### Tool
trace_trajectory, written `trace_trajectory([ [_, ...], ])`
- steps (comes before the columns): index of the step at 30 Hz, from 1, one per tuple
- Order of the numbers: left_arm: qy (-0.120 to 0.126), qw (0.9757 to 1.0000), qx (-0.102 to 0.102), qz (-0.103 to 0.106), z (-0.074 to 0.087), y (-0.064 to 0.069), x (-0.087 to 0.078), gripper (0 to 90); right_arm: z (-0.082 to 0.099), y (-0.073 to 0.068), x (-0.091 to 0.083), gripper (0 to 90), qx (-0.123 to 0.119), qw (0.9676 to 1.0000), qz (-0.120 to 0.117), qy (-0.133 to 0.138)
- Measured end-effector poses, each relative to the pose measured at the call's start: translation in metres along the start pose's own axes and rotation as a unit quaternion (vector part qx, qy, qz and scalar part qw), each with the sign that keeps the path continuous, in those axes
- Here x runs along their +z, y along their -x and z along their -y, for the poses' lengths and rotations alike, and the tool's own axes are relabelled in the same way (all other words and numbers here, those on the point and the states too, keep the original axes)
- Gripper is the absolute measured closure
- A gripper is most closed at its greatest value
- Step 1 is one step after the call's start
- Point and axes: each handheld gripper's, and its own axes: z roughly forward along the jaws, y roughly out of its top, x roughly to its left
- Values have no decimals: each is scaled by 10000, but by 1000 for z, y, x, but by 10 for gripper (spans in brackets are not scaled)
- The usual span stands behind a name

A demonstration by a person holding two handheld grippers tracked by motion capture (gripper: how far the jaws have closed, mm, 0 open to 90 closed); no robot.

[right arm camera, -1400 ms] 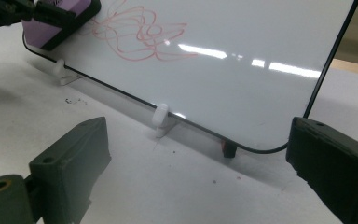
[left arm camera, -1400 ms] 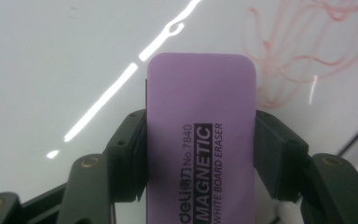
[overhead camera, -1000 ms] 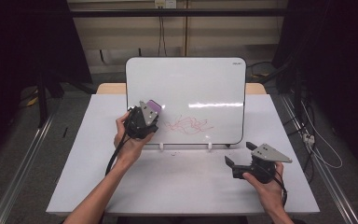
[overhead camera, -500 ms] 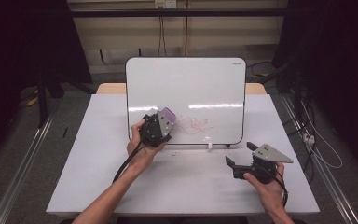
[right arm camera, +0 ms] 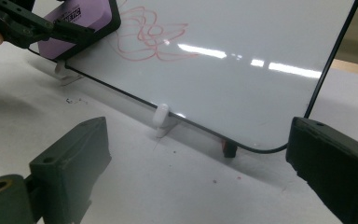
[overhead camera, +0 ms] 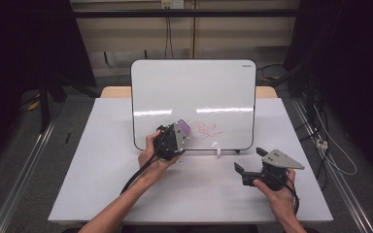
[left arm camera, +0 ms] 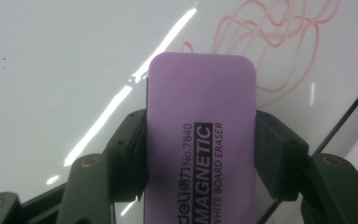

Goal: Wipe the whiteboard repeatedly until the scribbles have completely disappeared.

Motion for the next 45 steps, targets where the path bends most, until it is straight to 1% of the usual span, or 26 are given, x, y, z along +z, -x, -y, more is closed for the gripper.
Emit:
trace_trajectory([
  [3,92,9997,-223,-40,-4,-10,1,412,0,1,0,58,13,10000,-1,-5],
  [4,66,9995,-301,-38,-6,-16,1,412,0,1,0,58,12,10000,0,-2],
  [6,125,9986,-510,-65,-9,-25,2,412,0,0,-1,58,11,10000,7,2],
  [8,117,9984,-541,-56,-9,-29,2,412,1,1,-2,59,8,10000,25,18],
  [10,102,9989,-427,-139,-9,-26,2,412,1,1,-2,59,21,10000,36,16],
  [11,110,9989,-460,-77,-10,-19,3,412,1,2,-3,59,24,10000,53,22],
  [12,110,9989,-460,-77,-10,-19,3,412,1,2,-3,59,22,10000,54,21],
  [14,96,9994,-338,-45,-11,-11,5,412,1,1,-3,59,15,10000,41,19],
  [15,111,9994,-325,-34,-12,-6,6,412,1,1,-3,59,15,10000,41,19],
  [18,77,9998,-190,68,-16,9,8,412,0,0,-2,59,-4,10000,26,12],
  [19,64,9998,-143,135,-17,15,9,412,0,0,-2,59,-4,10000,26,12],
  [20,47,9996,-106,271,-18,21,10,412,0,0,-2,59,-11,10000,11,7],
  [21,34,9995,1,307,-18,29,11,412,0,0,-2,59,-11,10000,11,7],
  [23,9,9994,209,270,-19,40,12,412,1,0,-2,59,-41,10000,-15,4],
  [24,19,9993,240,273,-19,40,12,412,1,-1,-2,58,-39,10000,-15,4],
  [25,6,9991,146,388,-20,36,12,412,1,-1,-3,59,-36,10000,-12,7],
  [26,27,9992,56,399,-20,33,12,412,1,-1,-3,59,-37,10000,-8,7],
  [27,21,9995,88,307,-21,30,12,412,1,0,-3,58,-32,10000,-3,4],
  [30,41,9998,88,177,-23,20,12,412,1,0,-3,59,-22,10000,4,11],
  [31,74,9998,-25,187,-25,17,13,412,1,0,-3,59,-27,10000,8,13],
  [34,88,9998,-120,128,-31,7,14,412,1,0,-3,59,-27,10000,10,11],
  [35,146,9997,-156,73,-34,2,16,412,1,0,-3,59,-28,10000,6,9],
  [39,144,9998,-144,22,-38,0,17,412,1,0,-2,59,-21,10000,1,3],
  [41,202,9998,-23,-79,-39,4,18,412,1,1,-2,59,-18,10000,0,5],
  [44,193,9997,84,-127,-39,8,18,412,1,0,-3,59,-20,10000,-2,12],
  [45,197,9997,79,-73,-39,9,18,412,1,0,-3,59,-24,10000,-3,11],
])
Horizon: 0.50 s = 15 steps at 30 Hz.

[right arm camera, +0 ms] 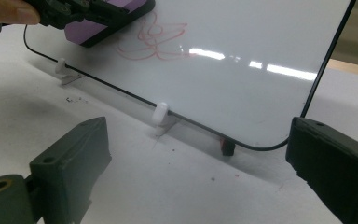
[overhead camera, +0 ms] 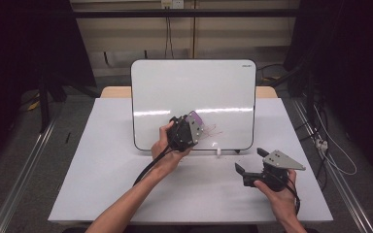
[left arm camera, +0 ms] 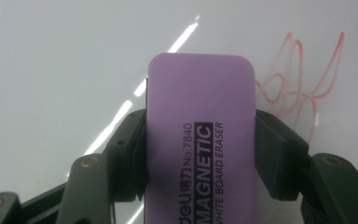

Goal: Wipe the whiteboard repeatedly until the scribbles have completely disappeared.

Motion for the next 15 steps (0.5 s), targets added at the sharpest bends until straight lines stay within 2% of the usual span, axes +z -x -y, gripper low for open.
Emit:
trace_trajectory([
  [2,-4,10000,67,-43,0,2,0,413,0,0,0,59,-8,10000,-8,8],
  [3,-10,10000,47,3,0,3,0,412,0,-1,0,59,-12,10000,-10,5],
  [5,18,9999,-101,126,1,5,1,412,0,0,0,59,-1,10000,-12,-1],
  [15,25,9993,172,332,2,36,3,412,0,0,0,59,-10,10000,-22,7],
])
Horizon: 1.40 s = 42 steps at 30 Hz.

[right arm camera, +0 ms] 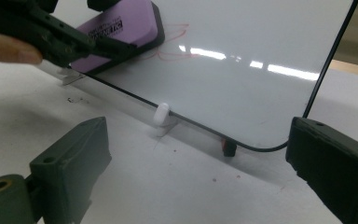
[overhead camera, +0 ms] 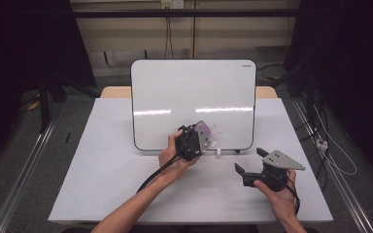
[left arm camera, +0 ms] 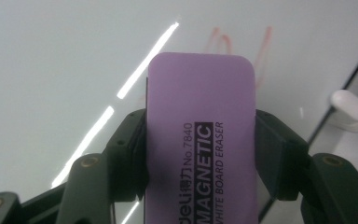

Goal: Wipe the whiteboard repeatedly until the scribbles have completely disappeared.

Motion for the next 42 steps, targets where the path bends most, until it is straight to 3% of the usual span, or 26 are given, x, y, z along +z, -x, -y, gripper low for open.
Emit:
trace_trajectory([
  [5,-5,10000,41,90,-1,3,1,412,0,0,0,59,9,10000,3,-2],
  [7,18,9998,206,74,-3,-1,2,412,0,1,0,59,15,10000,3,-4],
  [15,149,9990,-322,-259,-17,-50,3,412,1,1,-2,59,30,10000,17,1],
  [16,137,9990,-361,-204,-17,-52,3,412,1,2,-2,59,32,10000,29,5],
  [18,181,9989,-315,-296,-17,-46,4,412,1,2,-2,59,35,10000,33,8],
  [20,208,9993,-241,-186,-19,-35,6,412,1,2,-2,59,35,10000,30,4],
  [23,178,9998,77,-73,-24,-15,11,412,0,1,-1,59,21,10000,14,5],
  [26,164,9997,201,47,-26,2,14,412,0,0,-1,59,17,10000,10,8],
  [32,135,9989,434,144,-25,24,17,412,1,1,-2,59,23,10000,15,7],
  [37,128,9982,555,201,-27,19,17,412,1,1,-3,59,14,10000,11,14],
  [42,149,9995,286,68,-34,-3,17,412,1,1,-3,59,25,10000,14,11],
])
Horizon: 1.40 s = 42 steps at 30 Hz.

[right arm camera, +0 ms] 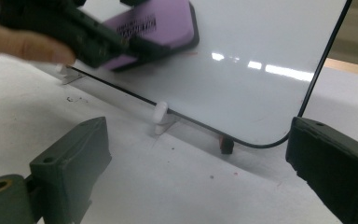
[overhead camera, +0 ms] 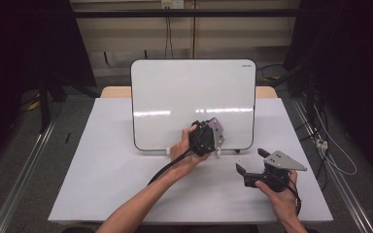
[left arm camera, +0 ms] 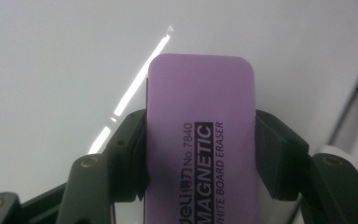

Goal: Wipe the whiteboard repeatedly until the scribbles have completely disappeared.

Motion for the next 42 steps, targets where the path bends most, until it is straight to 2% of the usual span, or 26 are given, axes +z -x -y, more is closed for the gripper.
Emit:
trace_trajectory([
  [3,-4,9998,-170,-122,-4,-15,-1,412,0,0,0,59,1,10000,3,3],
  [5,0,9997,-213,-154,-5,-19,0,412,0,1,0,59,5,10000,8,4],
  [7,2,9997,-107,-228,-5,-13,0,412,0,1,0,59,12,10000,5,4],
  [9,11,9999,-33,-142,-8,-6,2,412,0,0,0,59,12,10000,0,-1],
  [10,-3,9999,77,-154,-9,0,3,412,0,0,0,59,12,10000,0,-1],
  [13,27,9997,247,3,-13,17,8,412,-1,-1,0,59,-8,10000,-5,11],
  [16,-7,9993,360,139,-13,29,10,412,0,0,-1,59,4,10000,-1,16],
  [17,27,9993,336,185,-12,33,10,412,0,0,-1,59,3,10000,-1,18],
  [18,13,9990,398,198,-11,37,10,412,0,1,-2,59,0,10000,5,13],
  [19,-30,9984,546,171,-11,39,9,412,0,1,-2,59,5,10000,16,14],
  [20,18,9985,516,159,-11,41,10,412,0,1,-2,59,5,10000,10,20],
  [22,-3,9987,457,230,-11,36,10,412,1,1,-2,59,3,10000,10,16],
  [25,10,9993,329,162,-10,25,8,412,0,1,-2,59,-4,10000,5,9],
  [28,22,10000,41,51,-9,6,6,412,1,1,-1,59,3,10000,6,2],
  [30,43,9999,-90,-94,-8,-8,3,412,1,1,-1,59,9,10000,7,-6],
  [32,42,9990,-385,-231,-6,-24,1,412,1,1,-1,59,12,10000,-2,-6],
  [33,55,9984,-458,-333,-5,-32,-1,412,1,0,-1,59,9,10000,-2,-6],
  [35,85,9970,-681,-366,-1,-42,-4,412,1,1,0,59,5,10000,0,-1],
  [36,79,9970,-671,-370,0,-44,-4,412,1,1,-1,59,10,10000,5,-5],
  [39,72,9972,-575,-468,-2,-37,-3,412,1,1,0,60,11,10000,7,-2],
  [41,53,9978,-544,-369,-4,-31,-1,412,0,0,0,60,3,10000,2,3],
  [42,60,9984,-442,-355,-6,-27,0,412,0,0,-1,60,2,10000,-1,10],
])
